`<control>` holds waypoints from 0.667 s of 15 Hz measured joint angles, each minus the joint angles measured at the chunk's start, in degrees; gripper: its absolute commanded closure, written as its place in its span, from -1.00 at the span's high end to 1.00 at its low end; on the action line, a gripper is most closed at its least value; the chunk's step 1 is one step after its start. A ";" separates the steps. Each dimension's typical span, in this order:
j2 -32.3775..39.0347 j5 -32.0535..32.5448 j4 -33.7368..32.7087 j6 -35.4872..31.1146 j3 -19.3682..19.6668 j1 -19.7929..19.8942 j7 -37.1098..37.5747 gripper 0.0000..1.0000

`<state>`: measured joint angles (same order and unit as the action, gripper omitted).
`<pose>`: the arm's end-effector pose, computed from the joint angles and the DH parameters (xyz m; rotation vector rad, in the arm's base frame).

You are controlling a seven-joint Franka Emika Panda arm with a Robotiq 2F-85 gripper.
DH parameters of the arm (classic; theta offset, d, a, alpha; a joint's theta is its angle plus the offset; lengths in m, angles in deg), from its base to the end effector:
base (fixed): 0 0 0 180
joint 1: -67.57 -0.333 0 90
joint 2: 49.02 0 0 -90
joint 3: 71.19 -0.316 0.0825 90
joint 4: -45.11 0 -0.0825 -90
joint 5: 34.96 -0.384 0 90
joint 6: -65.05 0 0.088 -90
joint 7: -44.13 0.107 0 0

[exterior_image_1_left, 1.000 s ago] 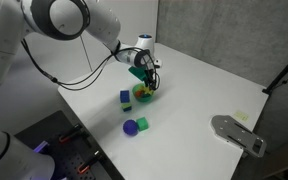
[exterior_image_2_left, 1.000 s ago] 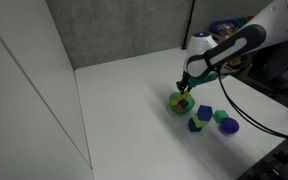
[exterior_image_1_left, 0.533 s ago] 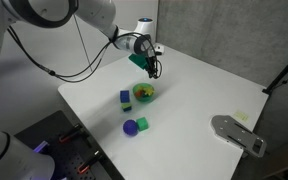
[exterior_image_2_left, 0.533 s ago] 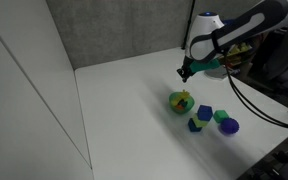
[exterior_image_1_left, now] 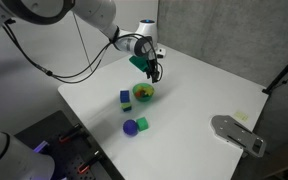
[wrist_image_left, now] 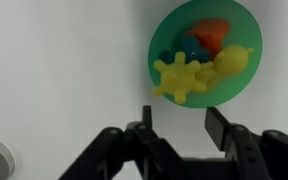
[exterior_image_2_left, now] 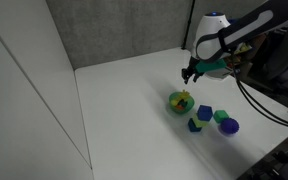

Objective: Remove the yellow object from the green bowl and put it on the green cube on the table

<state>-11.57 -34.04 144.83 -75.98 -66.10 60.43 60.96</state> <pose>0.6738 0.0297 0.2088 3.0680 -0.3477 0.1221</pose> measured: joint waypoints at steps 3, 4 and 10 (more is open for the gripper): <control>0.48 0.00 1.19 -0.15 -0.02 0.16 0.00 1.00; 0.81 0.00 1.41 -0.25 -0.03 0.16 0.00 1.00; 3.48 -0.38 1.53 -1.63 -0.18 0.21 0.00 1.00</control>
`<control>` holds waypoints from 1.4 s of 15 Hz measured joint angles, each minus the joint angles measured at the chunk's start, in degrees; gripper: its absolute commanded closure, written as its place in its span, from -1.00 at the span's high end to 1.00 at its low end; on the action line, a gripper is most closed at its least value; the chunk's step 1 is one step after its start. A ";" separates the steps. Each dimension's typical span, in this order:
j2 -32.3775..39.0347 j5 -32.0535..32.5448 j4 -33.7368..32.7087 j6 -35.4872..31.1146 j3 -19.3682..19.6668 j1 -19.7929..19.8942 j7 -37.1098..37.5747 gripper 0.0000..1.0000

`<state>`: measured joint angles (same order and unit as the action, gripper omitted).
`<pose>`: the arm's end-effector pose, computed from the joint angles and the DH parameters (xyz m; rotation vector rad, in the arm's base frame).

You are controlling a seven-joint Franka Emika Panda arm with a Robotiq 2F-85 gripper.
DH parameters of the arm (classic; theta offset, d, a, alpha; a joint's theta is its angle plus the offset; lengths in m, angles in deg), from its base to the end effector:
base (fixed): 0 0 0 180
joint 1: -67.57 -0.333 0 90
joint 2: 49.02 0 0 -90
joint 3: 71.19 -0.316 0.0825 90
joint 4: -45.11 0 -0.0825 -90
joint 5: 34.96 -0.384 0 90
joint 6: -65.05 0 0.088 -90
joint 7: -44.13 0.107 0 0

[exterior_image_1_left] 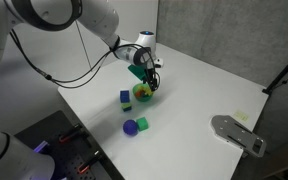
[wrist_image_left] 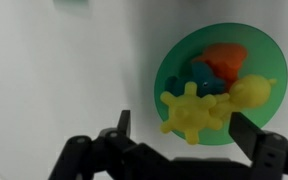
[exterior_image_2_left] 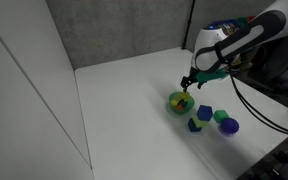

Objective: Remove the yellow object from the green bowl and put it on the green cube on the table

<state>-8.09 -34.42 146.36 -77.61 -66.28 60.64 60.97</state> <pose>0.6587 0.0273 0.1602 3.0619 -0.3537 0.0318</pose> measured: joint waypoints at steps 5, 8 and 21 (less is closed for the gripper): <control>1.79 -0.78 -0.18 -1.32 -0.39 0.34 0.00 0.21; 2.53 -1.01 -0.66 -1.89 -0.45 0.39 0.00 -0.30; 3.50 -1.01 -1.51 -2.69 -0.41 0.72 -0.02 -0.44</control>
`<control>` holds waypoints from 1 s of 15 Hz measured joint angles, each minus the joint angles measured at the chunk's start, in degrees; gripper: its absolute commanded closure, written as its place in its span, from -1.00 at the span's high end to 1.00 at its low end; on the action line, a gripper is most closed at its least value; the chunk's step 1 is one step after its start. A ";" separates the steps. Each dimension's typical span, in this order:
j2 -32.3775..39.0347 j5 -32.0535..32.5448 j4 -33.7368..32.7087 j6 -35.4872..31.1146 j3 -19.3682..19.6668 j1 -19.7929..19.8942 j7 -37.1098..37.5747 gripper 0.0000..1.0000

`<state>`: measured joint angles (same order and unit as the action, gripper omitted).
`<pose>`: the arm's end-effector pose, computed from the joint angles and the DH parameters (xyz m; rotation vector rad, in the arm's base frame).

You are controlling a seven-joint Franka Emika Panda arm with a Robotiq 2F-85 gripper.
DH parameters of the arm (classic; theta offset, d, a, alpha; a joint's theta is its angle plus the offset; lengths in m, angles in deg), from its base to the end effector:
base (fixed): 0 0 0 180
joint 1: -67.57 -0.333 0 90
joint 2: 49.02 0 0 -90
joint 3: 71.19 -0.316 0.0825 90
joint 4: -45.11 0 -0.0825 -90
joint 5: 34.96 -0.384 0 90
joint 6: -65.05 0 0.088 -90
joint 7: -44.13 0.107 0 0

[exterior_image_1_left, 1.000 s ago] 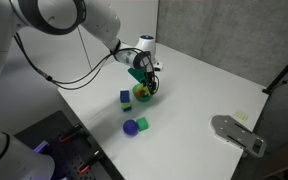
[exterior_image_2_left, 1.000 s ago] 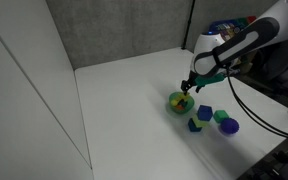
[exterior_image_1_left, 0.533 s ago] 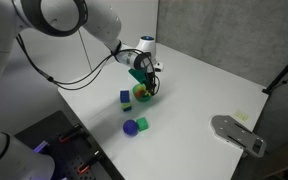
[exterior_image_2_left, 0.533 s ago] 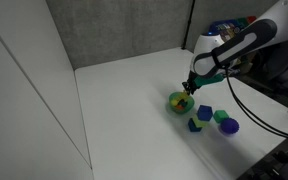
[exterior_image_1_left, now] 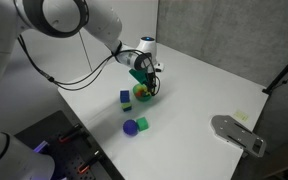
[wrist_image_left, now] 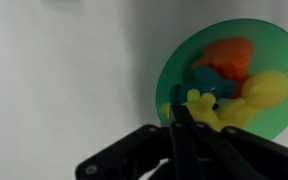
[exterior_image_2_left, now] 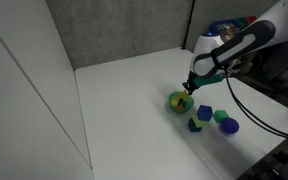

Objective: Remove the yellow object from the green bowl and put it on the green cube on the table

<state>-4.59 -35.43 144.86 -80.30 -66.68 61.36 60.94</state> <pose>0.6619 0.0234 0.1340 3.0718 -0.3819 0.0472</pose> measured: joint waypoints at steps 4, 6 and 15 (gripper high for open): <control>0.06 0.00 -0.24 -0.13 0.00 0.05 -0.02 -0.13; 0.09 0.00 -0.24 -1.00 0.00 0.08 -0.06 0.22; 0.80 0.00 -0.25 -4.45 -0.13 0.09 -0.15 1.00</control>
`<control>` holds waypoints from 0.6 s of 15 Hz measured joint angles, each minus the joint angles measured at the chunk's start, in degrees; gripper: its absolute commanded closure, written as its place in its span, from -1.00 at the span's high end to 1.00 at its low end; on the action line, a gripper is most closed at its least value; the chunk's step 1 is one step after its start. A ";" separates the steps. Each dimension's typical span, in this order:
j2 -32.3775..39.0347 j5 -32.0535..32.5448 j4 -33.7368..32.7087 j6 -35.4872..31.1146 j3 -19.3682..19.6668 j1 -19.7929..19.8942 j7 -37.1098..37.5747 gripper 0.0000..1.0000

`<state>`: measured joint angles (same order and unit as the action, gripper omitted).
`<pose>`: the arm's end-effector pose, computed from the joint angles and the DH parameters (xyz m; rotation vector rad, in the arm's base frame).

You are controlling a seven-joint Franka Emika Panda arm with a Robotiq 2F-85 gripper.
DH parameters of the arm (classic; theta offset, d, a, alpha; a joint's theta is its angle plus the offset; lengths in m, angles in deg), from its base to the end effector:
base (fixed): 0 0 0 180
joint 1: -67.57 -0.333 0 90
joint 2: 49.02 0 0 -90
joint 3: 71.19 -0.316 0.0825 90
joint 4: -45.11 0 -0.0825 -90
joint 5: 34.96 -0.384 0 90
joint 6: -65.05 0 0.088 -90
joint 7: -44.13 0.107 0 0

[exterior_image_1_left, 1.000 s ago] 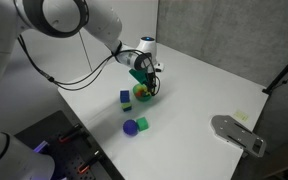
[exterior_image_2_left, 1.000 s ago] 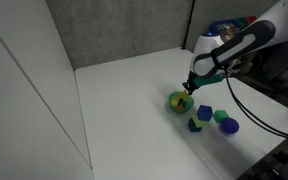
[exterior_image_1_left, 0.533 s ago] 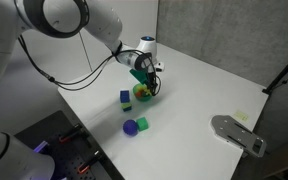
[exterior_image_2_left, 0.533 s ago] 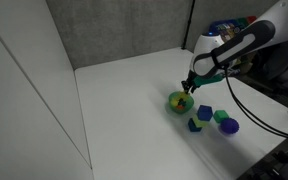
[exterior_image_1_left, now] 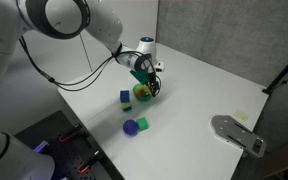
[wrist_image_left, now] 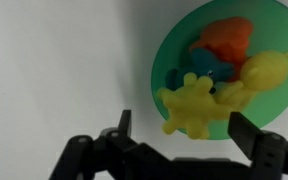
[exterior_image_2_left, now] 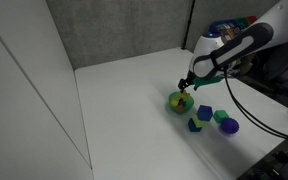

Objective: Remove the yellow object from the green bowl and put it on the green cube on the table

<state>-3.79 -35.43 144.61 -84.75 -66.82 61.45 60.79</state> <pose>0.6686 0.0245 0.1336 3.0817 -0.3750 0.1511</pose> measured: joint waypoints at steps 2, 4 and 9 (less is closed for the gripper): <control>0.26 0.00 -0.15 -0.25 0.00 -0.12 0.00 1.00; 0.63 0.00 -0.59 -0.29 0.00 -0.22 -0.01 1.00; 2.09 0.05 -2.76 -0.29 0.03 -0.40 -0.04 0.50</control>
<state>-1.70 -35.38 141.85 -85.04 -66.79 61.06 60.75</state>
